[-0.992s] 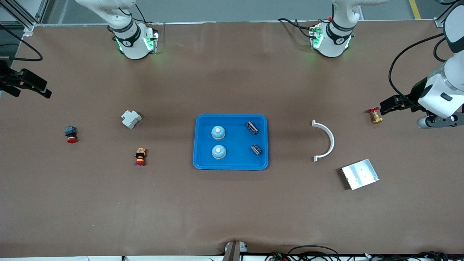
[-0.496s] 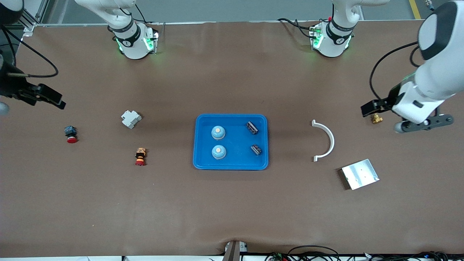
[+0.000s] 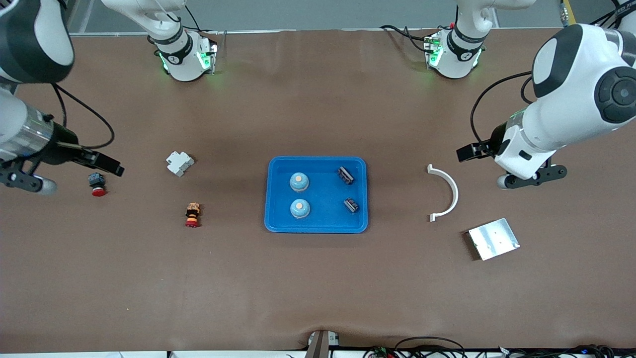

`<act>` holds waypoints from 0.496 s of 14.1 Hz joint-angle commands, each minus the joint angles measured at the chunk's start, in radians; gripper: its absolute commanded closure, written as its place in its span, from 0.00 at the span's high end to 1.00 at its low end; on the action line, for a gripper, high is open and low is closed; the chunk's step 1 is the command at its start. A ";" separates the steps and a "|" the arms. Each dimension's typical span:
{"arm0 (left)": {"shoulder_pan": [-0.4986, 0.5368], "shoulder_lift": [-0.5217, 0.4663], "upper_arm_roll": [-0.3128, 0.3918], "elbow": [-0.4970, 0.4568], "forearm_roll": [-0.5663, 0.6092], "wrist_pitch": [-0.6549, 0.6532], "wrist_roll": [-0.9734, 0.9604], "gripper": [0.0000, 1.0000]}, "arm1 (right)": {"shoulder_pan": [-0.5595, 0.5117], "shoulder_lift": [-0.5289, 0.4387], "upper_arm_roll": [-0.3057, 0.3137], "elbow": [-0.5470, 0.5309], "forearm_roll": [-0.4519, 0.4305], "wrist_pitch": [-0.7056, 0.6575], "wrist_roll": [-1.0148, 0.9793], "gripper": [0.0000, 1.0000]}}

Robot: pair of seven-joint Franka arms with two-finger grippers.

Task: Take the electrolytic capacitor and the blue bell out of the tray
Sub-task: 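Move the right gripper to the bells while the left gripper reaches the capacitors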

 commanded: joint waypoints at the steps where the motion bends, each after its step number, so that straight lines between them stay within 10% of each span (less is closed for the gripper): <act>1: -0.013 0.028 -0.002 0.030 -0.044 0.007 -0.010 1.00 | 0.070 0.050 -0.005 0.004 0.014 0.043 0.128 1.00; 7: -0.119 0.117 -0.004 0.030 -0.038 0.131 -0.195 1.00 | 0.209 0.099 -0.005 -0.030 0.003 0.149 0.399 1.00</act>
